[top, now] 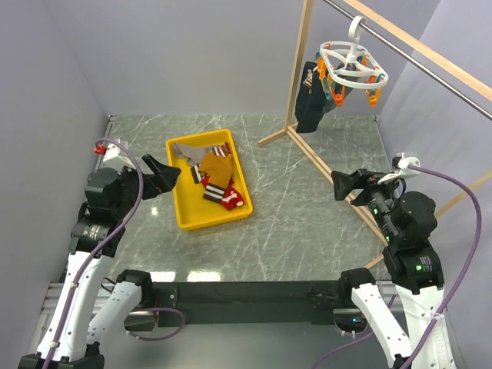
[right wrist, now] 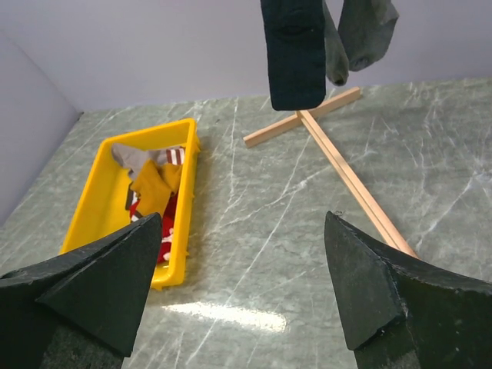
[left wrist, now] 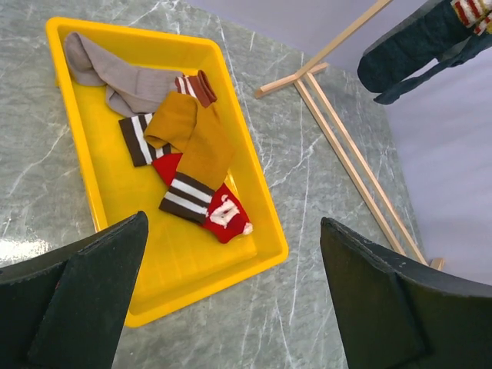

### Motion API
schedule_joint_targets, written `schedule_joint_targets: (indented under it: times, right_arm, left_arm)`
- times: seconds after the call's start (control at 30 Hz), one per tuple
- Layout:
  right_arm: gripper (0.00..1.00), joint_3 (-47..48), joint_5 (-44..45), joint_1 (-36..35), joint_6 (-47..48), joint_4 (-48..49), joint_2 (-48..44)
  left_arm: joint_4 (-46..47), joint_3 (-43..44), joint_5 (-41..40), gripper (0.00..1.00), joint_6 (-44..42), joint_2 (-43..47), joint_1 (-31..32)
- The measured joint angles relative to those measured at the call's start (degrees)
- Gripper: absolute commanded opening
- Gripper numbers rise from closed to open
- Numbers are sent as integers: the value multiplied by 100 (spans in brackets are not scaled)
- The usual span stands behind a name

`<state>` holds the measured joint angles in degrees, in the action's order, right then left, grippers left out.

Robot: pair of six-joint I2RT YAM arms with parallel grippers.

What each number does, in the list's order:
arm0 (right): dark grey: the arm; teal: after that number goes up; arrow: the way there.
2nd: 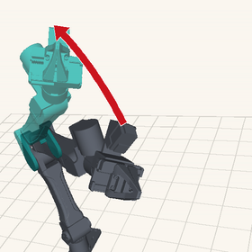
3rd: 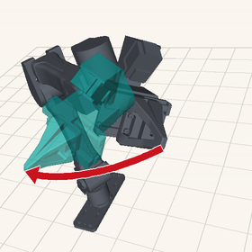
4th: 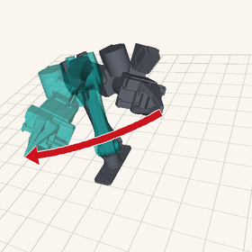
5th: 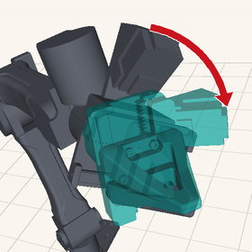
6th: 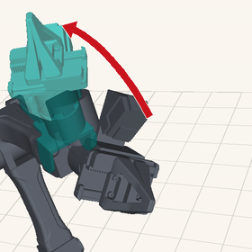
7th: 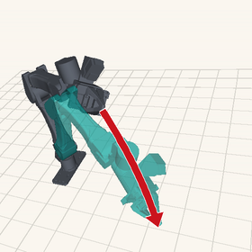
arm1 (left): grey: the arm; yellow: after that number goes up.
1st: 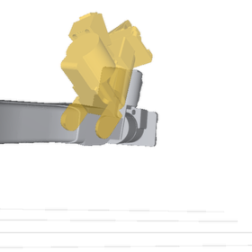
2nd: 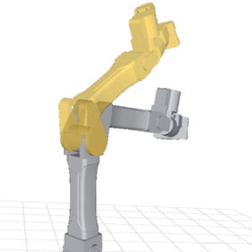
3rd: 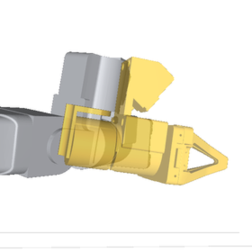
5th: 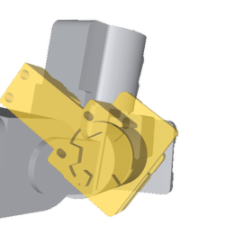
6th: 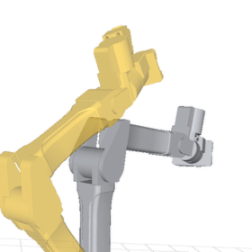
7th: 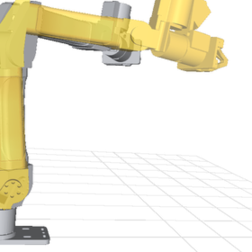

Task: Clip the socks to the hanger
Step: Open the clamp at the hanger.

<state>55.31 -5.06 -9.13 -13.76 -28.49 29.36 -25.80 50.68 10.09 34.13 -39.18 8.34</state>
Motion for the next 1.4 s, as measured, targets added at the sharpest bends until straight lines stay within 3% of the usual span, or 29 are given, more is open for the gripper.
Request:
schedule_joint_targets:
  times: [0.47, 0.7, 0.93, 1.2, 1.4]
  right_arm:
    - [90, 247, -197, -22, 4, 55, 317]
    - [87, 417, 155, -409, 31, 192, 621]
    - [86, 1106, 1646, -1696, 238, 337, 1596]
    - [83, 1388, 3425, -2288, 535, 662, 2197]
    - [77, 2197, 4360, -2664, 868, 798, 2986]
  left_arm:
    - [229, -13, 168, 99, -13, 39, 0]
    - [935, -249, 793, 99, 160, -87, 4]
    - [1912, -986, 1091, 99, 717, -188, 170]
    - [2302, -1134, 1010, 99, 859, -509, 573]
    - [2328, -1134, 890, 99, 850, -643, 695]
